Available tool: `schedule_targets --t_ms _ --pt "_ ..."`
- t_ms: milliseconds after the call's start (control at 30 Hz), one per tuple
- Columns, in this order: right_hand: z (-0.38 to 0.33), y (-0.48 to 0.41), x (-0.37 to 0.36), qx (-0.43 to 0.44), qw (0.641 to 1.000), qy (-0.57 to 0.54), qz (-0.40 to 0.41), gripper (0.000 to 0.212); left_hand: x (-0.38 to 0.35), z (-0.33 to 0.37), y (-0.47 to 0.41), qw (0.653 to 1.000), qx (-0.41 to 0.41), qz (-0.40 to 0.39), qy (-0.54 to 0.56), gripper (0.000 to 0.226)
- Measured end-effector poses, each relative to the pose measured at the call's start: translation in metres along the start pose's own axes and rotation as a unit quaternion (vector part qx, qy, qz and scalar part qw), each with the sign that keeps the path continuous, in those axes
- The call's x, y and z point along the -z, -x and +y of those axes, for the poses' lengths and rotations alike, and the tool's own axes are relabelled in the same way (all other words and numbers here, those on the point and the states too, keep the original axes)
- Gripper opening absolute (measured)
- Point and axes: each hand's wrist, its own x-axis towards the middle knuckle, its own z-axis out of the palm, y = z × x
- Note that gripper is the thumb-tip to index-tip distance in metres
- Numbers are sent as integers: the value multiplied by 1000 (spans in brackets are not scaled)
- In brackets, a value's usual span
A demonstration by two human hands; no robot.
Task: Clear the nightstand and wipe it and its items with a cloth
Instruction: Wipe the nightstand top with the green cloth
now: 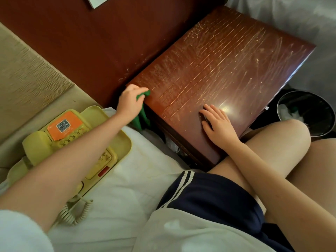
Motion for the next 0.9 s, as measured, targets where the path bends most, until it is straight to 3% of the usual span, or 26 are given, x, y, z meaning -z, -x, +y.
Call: schedule_targets --t_ms 200,300,900 --pt "-1 1 0 -22 997 44 55 43 -4 -20 -39 982 179 66 8 34" --pt "0 -1 -2 -53 996 53 56 43 -19 -17 -38 975 200 88 30 35" --pt "3 -7 -4 -56 995 51 59 45 -37 20 38 999 3 -41 24 45"
